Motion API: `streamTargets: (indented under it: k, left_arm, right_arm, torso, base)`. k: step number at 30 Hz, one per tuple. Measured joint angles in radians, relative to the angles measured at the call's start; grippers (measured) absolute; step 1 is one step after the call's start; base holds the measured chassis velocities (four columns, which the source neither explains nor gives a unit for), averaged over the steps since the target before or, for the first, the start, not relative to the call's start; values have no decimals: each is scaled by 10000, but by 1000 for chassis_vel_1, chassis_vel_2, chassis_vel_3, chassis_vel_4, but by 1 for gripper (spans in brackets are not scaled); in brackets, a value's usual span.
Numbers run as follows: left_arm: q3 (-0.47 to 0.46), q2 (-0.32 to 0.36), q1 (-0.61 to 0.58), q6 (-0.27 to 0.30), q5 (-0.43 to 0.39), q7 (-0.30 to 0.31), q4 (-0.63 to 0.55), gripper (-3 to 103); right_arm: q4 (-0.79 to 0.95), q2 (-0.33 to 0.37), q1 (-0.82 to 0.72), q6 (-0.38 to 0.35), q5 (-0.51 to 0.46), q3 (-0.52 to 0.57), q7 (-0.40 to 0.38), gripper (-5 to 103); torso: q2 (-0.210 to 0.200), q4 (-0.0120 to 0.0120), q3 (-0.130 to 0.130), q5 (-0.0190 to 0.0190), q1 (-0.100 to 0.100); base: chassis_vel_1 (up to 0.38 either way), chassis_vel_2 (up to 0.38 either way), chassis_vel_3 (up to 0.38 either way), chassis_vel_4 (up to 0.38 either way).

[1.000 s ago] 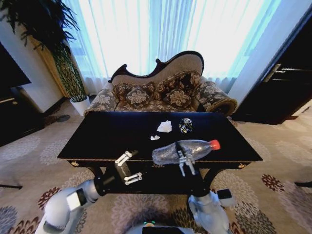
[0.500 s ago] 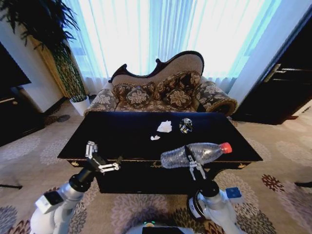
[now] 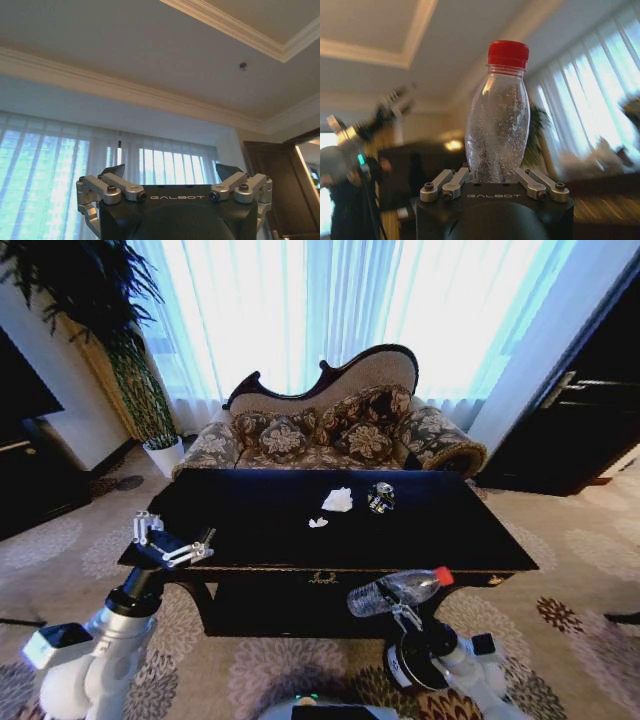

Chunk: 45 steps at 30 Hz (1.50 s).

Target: Move to the front of the table and place the trash on the table into the trash bin.

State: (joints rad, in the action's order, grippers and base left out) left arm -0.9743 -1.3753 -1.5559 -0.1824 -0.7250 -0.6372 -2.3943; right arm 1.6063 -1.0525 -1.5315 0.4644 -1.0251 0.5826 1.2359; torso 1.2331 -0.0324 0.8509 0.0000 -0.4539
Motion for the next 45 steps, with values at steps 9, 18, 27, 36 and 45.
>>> streamTargets:
  k: [9,18,27,36,45]
  left_arm:
    - [-430,180,21,160,-488,284,-139,100]
    - [-593,163,0,155,-548,345,-173,100]
    - [-880,193,-78,78,-536,398,-146,100]
    - [-783,216,-47,72,-398,453,-60,100]
    - [-684,258,-21,57,-219,456,101,100]
  right_arm:
    - [-2598,464,587,564,1078,23,601,23]
    - [-4431,466,1141,372,3509,-85,-188,23]
    - [-6334,449,1790,-65,6128,-316,-3592,23]
    - [-6063,-269,1908,-1687,8041,-973,-9312,23]
    - [-6613,-670,2517,-2239,8092,-1329,-12171,23]
  torso:
    - [1,-1,0,-3,0]
    - [1,1,0,-1,0]
    - [1,-1,0,-3,1]
    - [1,-1,0,-3,0]
    - [0,0,0,-4,0]
  base:
    - [0,0,0,0]
    - [0,0,0,0]
    - [0,0,0,0]
    - [0,0,0,0]
    - [0,0,0,0]
